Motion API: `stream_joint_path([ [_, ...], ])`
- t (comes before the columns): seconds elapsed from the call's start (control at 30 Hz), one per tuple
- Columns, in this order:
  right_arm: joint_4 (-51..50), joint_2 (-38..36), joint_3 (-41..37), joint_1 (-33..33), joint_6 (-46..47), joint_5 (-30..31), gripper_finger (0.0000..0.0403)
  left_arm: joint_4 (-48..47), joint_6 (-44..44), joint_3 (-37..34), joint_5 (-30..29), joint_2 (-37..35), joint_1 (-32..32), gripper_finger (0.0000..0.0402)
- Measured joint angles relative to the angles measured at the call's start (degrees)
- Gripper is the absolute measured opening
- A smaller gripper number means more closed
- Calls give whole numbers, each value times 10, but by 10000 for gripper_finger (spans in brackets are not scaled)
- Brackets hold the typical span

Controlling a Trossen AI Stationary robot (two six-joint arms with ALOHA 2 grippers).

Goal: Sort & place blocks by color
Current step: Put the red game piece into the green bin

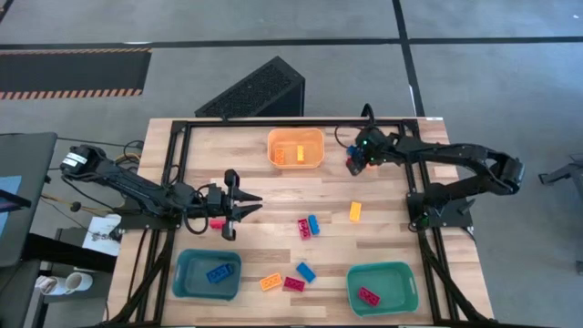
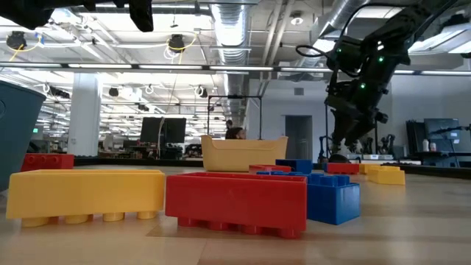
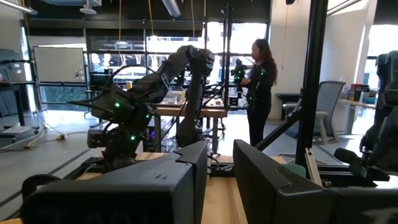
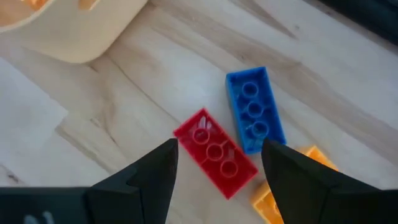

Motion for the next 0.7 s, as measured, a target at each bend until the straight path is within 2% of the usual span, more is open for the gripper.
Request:
stream_joint_path([
  [0.23, 15, 7, -1, 0, 8, -3, 233, 1, 0, 0, 0, 0, 0, 66],
  [0.4, 39, 60, -1, 5, 11, -41, 214, 2, 0, 0, 0, 0, 1, 66],
  [0.57, 62, 118, 1, 4, 11, -40, 200, 1, -2, 0, 0, 0, 1, 66],
  [0.7, 65, 137, 2, 11, 16, -43, 191, 1, 2, 0, 0, 0, 1, 66],
])
